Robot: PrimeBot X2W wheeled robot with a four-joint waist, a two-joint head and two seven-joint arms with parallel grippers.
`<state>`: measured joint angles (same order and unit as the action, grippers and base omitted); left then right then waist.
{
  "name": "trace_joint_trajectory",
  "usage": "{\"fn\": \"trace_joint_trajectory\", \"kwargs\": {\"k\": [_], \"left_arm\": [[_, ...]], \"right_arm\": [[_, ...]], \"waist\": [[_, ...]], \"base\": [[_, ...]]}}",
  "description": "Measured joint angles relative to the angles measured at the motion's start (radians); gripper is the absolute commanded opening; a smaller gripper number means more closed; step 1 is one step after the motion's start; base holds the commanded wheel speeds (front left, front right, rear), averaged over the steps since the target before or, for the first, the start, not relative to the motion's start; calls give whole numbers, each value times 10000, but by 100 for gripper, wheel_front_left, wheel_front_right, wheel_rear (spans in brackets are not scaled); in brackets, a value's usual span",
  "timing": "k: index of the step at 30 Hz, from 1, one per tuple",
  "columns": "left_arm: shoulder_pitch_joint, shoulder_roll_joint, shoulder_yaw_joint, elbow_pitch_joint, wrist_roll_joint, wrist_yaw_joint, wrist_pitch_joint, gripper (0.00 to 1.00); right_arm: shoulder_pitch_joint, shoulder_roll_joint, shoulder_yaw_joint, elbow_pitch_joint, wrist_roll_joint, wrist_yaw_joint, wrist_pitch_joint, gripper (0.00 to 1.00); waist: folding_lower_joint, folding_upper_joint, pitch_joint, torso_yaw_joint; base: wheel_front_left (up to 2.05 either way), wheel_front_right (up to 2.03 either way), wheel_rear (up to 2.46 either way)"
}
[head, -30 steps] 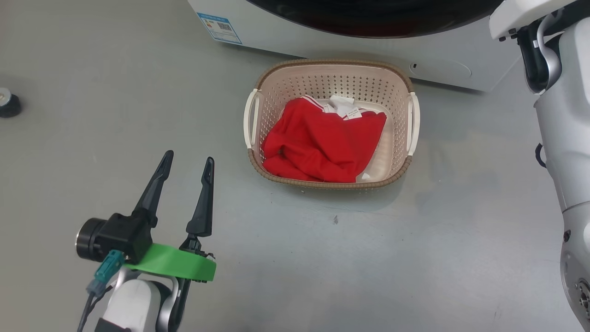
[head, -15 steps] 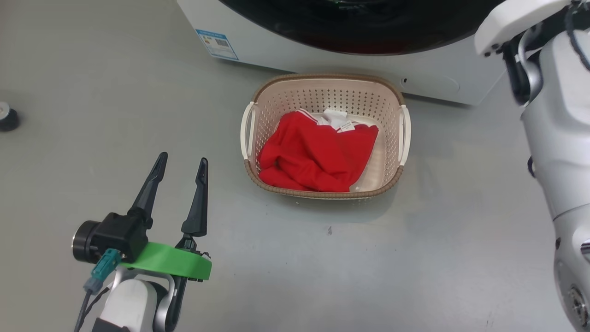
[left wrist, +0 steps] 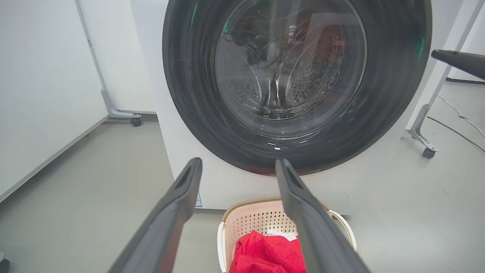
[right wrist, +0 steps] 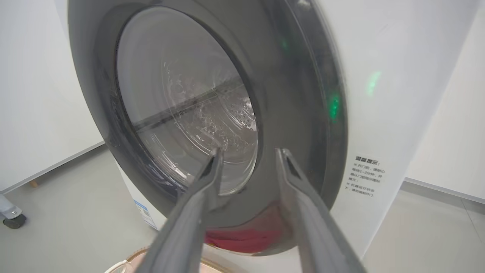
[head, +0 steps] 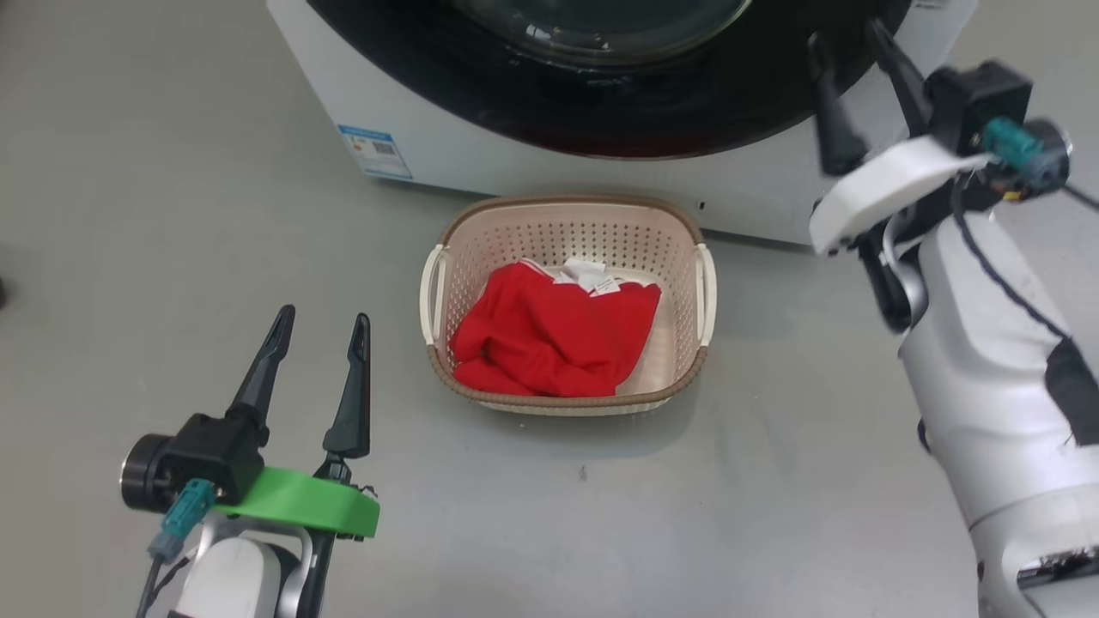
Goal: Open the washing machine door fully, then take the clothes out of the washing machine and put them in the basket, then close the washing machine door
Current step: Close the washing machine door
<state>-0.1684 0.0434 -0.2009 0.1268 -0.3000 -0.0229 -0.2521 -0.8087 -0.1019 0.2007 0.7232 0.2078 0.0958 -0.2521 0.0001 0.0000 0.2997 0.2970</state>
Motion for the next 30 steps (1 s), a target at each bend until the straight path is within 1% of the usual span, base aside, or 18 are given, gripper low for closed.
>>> {"fn": "trace_joint_trajectory", "kwargs": {"k": [6,8,21,30], "left_arm": [[324,94,50,69,159,2,0,100],[381,130,67,86,182,4,0,100],[988,316,236,190,199,84,0,100],[1360,355,209,257,199,84,0,100]], "right_arm": [[1097,104,-50,-479,196,6,0,100],[1436,136,-111,-686,244,73,0,100],[3734,351,-437,-2054,458,56,0,100],[5334,418,-516,-2809,474,-178,0,100]], "waist": [[0,0,-449,-350],[0,0,-592,-476],[0,0,-1401,-1348],[0,0,-1905,-1890]], "base": [[0,0,0],[0,0,0],[0,0,0],[0,0,0]]}}
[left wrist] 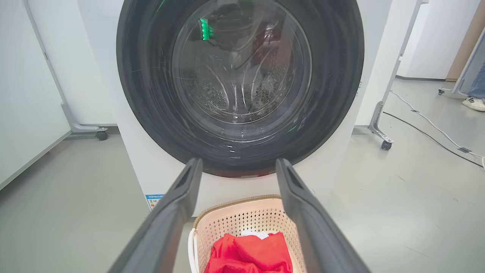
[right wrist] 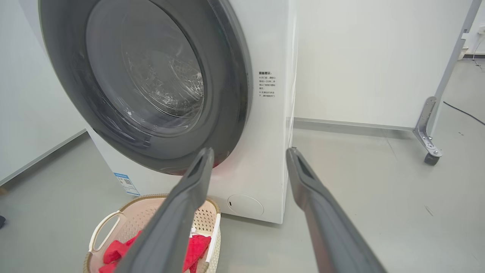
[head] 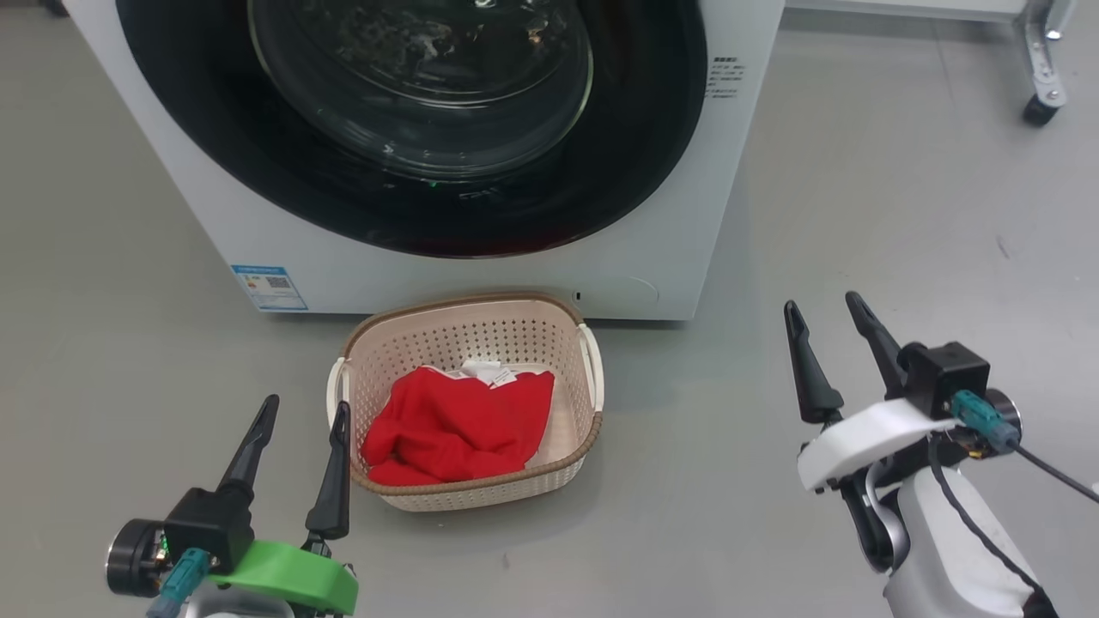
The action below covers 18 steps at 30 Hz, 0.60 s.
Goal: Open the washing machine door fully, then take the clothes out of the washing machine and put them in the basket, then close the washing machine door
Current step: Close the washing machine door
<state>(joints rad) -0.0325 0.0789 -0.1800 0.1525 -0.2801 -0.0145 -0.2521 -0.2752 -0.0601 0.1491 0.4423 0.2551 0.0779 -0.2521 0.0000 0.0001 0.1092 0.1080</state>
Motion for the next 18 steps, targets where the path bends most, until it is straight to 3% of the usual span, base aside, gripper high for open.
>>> {"fn": "trace_joint_trajectory", "kwargs": {"k": [18], "left_arm": [[774,33,-163,117,-2,0,59,100]], "right_arm": [[2040,111,-13,-1007,13,-113,0,100]], "waist": [[-1,0,-878,-487]], "base": [[0,0,0]]}}
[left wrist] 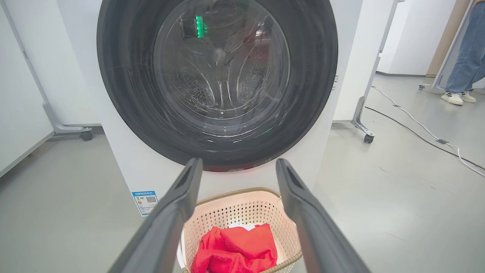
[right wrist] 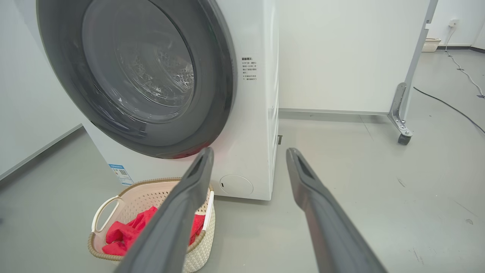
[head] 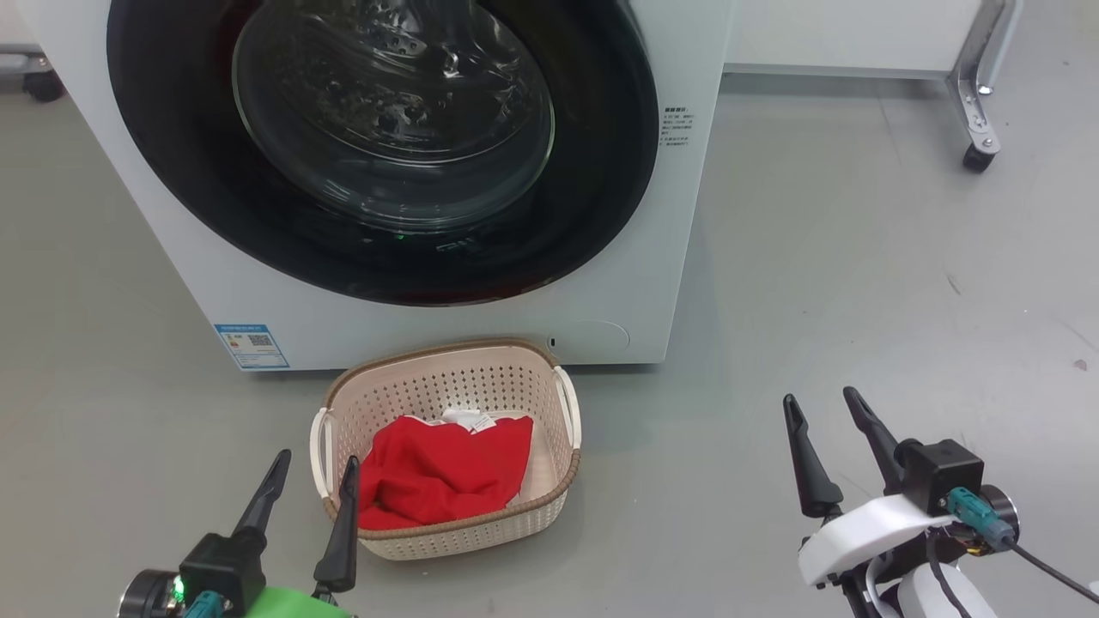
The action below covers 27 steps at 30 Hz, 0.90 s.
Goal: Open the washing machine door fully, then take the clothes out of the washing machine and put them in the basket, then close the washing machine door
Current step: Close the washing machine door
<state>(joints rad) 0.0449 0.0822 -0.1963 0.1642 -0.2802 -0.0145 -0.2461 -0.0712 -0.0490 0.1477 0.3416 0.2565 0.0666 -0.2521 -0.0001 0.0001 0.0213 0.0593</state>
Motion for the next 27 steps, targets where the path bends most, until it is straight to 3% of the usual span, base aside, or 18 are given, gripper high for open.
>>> {"fn": "trace_joint_trajectory", "kwargs": {"k": [27], "left_arm": [[374,58,-2,-215,-6,96,165,100]], "right_arm": [[1015,42,153,-947,-2,-188,0,100]], "waist": [[0,0,-254,-310]], "base": [[0,0,0]]}}
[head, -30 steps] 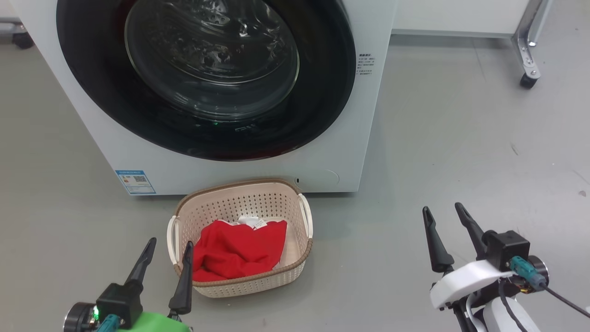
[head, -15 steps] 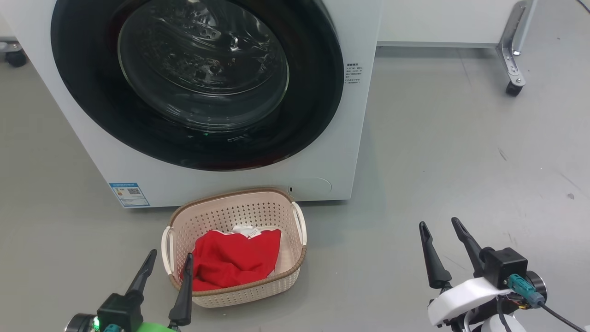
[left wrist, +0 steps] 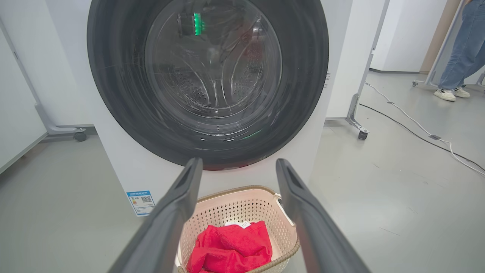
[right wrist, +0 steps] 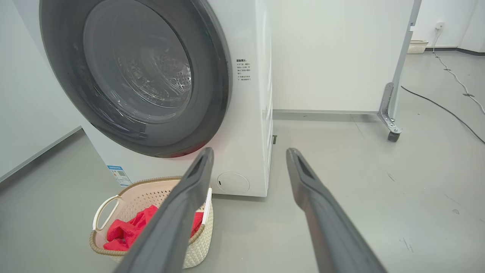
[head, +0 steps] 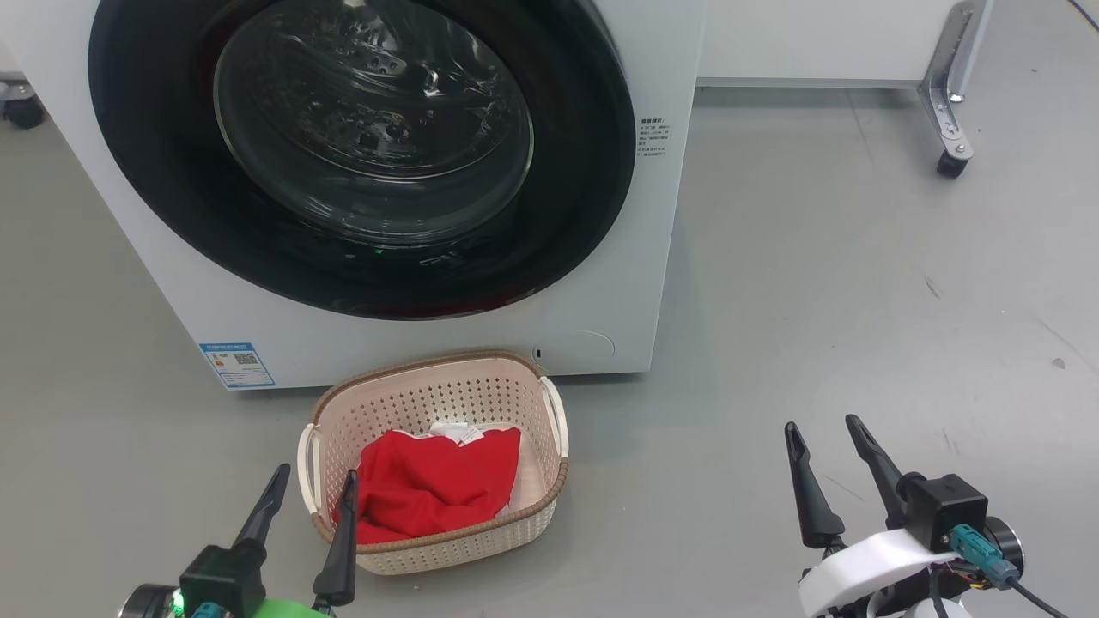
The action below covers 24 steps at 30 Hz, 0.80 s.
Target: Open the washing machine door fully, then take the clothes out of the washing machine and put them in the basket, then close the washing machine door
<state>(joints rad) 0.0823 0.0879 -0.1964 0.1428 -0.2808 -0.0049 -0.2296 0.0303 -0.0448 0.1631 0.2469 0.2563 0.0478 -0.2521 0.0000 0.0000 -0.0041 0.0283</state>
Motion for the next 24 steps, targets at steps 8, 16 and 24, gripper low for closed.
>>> {"fn": "trace_joint_trajectory", "kwargs": {"k": [8,16,24], "left_arm": [[10,0,-6,-121,-6,12,100,100],[50,0,-10,-207,-6,102,144,100],[84,0,-15,-265,-6,136,219,100]], "right_arm": [[42,6,6,-171,4,-125,0,100],[196,8,23,-267,6,-153,0,100],[207,10,40,-374,48,-173,0,100]], "waist": [[0,0,3,10],[0,0,10,17],[0,0,37,28]], "base": [[0,0,0],[0,0,0],[0,0,0]]}}
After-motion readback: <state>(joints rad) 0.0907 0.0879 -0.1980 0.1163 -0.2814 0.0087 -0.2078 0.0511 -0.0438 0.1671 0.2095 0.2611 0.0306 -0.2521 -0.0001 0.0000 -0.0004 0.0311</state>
